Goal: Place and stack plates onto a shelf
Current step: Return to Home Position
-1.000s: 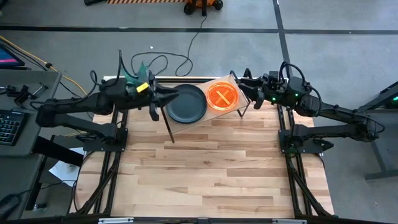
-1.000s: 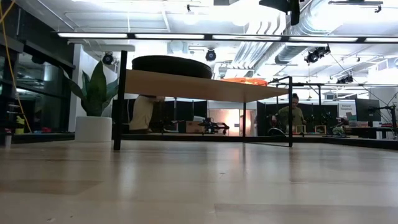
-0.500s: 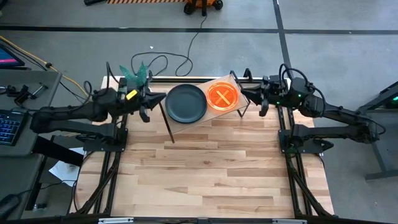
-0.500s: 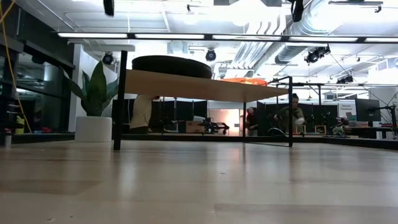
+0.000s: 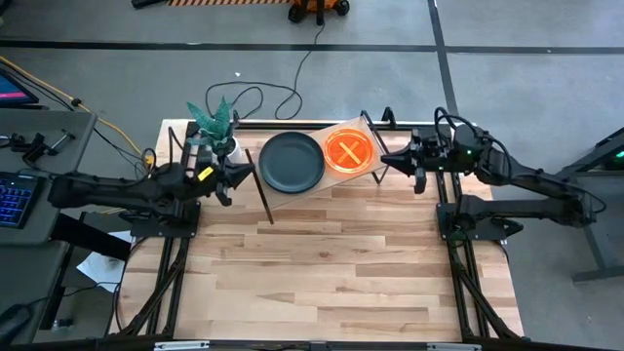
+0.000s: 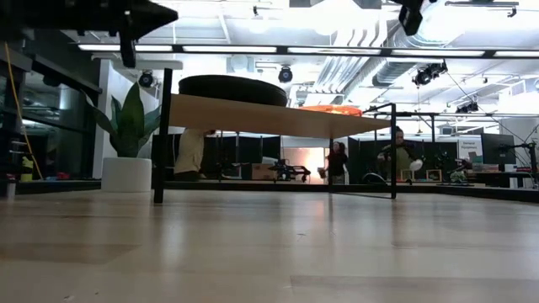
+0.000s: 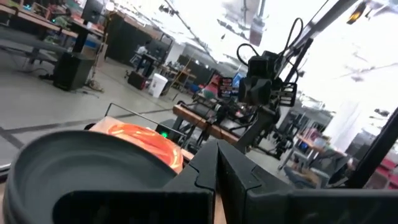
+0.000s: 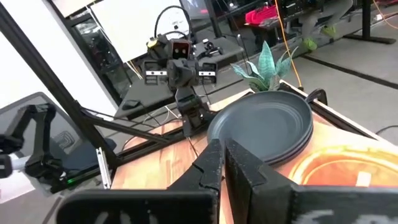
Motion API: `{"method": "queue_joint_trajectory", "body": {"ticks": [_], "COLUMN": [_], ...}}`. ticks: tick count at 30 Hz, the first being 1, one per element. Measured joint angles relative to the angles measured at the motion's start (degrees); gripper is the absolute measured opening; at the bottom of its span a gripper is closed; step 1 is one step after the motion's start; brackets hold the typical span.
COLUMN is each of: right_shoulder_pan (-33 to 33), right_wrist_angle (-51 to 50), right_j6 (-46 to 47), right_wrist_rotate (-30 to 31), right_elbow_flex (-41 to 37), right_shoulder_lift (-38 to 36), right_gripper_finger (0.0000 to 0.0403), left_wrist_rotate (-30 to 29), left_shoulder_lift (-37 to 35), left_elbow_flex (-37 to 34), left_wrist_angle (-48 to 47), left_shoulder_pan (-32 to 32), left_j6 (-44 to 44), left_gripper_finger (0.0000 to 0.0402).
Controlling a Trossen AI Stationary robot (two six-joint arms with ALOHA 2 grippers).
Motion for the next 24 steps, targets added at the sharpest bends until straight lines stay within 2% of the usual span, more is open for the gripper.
{"method": "queue_joint_trajectory", "body": {"ticks": [8, 13, 20, 24], "right_shoulder_pan": [0.00, 0.00, 0.00, 0.00], "right_wrist_angle": [-2.02, -3.29, -4.83, -6.31], "right_j6": [2.67, 5.23, 9.21, 9.40], "right_wrist_rotate": [0.01, 0.04, 0.06, 0.55], "right_elbow_flex": [0.00, 0.00, 0.00, 0.00], "right_shoulder_lift": [-3.62, -5.36, -5.49, -5.45], "right_gripper_finger": [0.0000, 0.0000, 0.0000, 0.0000], "left_wrist_rotate": [-1.23, -1.43, 2.51, 6.13], "left_shoulder_lift": [-6.54, -10.08, -11.31, -11.31], "left_elbow_flex": [-11.14, -16.28, -16.55, -16.55], "left_wrist_angle": [9.22, 10.78, 5.51, 5.40], "left_shoulder_pan": [-0.44, -0.44, -0.44, -0.53], "left_j6": [-2.38, -2.46, 0.51, -1.30], "left_gripper_finger": [0.0000, 0.0000, 0.0000, 0.0000]}}
